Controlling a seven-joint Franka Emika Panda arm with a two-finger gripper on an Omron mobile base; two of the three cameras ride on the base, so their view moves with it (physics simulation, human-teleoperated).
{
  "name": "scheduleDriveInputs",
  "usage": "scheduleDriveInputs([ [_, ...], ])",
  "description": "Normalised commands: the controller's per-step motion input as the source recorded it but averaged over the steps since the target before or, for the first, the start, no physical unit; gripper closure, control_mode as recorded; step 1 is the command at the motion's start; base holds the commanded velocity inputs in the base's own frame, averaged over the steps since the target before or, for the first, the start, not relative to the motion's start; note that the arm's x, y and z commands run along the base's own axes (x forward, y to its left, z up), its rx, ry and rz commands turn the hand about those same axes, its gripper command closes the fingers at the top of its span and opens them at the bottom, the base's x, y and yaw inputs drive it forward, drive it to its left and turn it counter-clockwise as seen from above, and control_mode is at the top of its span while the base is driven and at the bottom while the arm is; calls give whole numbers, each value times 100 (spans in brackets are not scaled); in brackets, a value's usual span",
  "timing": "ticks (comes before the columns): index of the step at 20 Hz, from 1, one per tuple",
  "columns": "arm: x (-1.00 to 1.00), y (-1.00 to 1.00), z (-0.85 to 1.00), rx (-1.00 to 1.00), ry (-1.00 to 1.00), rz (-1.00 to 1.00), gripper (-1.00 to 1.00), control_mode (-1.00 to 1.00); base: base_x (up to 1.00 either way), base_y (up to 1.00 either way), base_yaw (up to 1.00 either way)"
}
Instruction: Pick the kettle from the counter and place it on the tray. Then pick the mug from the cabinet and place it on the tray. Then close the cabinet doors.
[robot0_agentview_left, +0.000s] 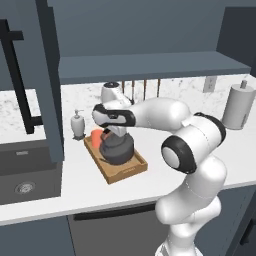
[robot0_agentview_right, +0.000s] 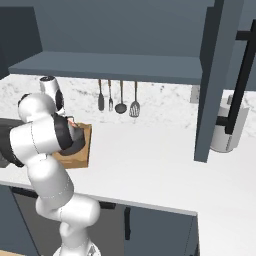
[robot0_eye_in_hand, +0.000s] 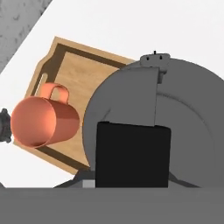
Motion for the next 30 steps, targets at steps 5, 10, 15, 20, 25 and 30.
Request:
scheduleDriveInputs([
  [5,-23,-3,-13,19,-12,0,100,-100,0,0,0],
  [10,-3,0,-25,15,-12,1,100,-100,0,0,0],
  [15,0,0,-39,3,-5,0,100,-100,0,0,0],
  [20,-3,-6,-38,0,-4,0,-100,-100,0,0,0],
  [25,-22,-12,-3,2,-2,0,-100,-100,0,0,0],
  [30,-30,-4,5,0,0,0,-100,-100,0,0,0],
])
